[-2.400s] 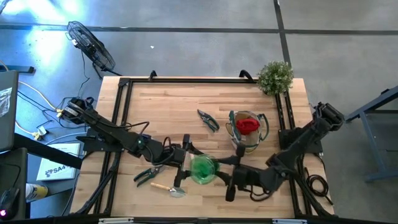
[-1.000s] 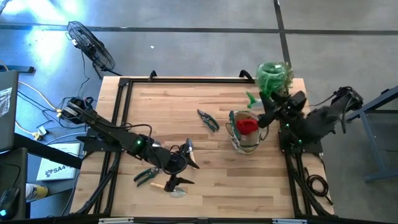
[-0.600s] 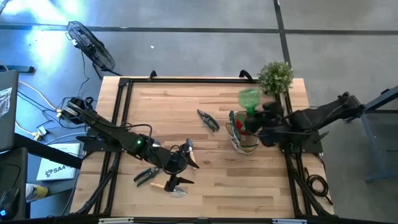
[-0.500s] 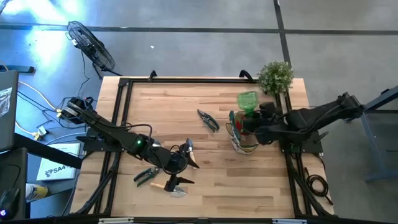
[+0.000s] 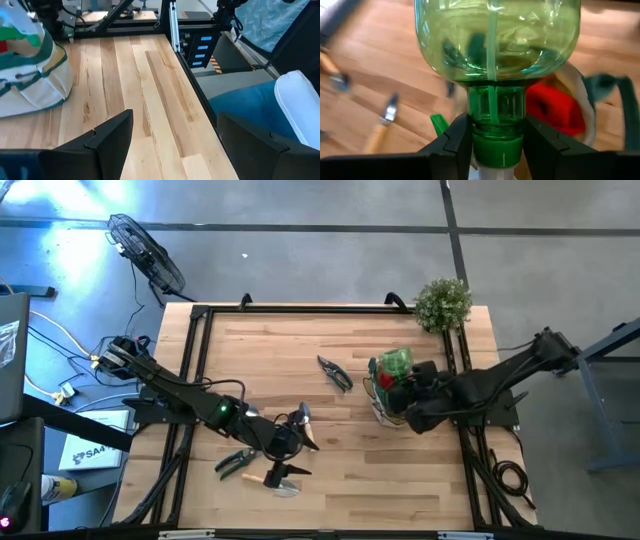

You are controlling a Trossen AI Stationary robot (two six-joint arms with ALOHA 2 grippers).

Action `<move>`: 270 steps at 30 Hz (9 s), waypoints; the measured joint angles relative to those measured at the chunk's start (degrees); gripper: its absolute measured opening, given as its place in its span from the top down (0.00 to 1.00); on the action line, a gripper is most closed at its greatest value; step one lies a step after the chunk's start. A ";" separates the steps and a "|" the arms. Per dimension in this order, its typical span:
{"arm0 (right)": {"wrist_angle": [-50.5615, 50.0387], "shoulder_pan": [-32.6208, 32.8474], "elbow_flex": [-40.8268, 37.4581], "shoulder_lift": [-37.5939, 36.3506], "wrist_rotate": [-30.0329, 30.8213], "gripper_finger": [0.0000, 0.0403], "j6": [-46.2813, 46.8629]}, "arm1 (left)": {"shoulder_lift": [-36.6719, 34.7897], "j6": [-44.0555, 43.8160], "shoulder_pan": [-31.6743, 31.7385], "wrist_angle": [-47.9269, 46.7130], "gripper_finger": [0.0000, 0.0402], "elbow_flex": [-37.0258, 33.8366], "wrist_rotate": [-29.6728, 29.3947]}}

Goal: Pick & Place Garden tools in Gardening bag
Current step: Put the green spray bottle into the gardening bag, then move the gardening bag to the center of the table, then put the top right brown trowel into the gardening bag

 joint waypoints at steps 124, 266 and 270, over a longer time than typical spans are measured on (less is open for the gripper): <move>8.47 27.27 0.04 12.65 -43.27 0.99 1.76 | 9.74 7.02 1.79 6.77 0.73 0.05 -12.56; 29.78 4.92 -11.63 7.89 -29.91 0.80 -10.33 | 20.07 -9.90 12.00 -38.08 0.36 22.99 3.12; 28.79 6.76 -11.63 4.16 -29.64 0.81 -8.96 | 17.43 -9.97 12.00 -42.00 0.36 22.99 2.95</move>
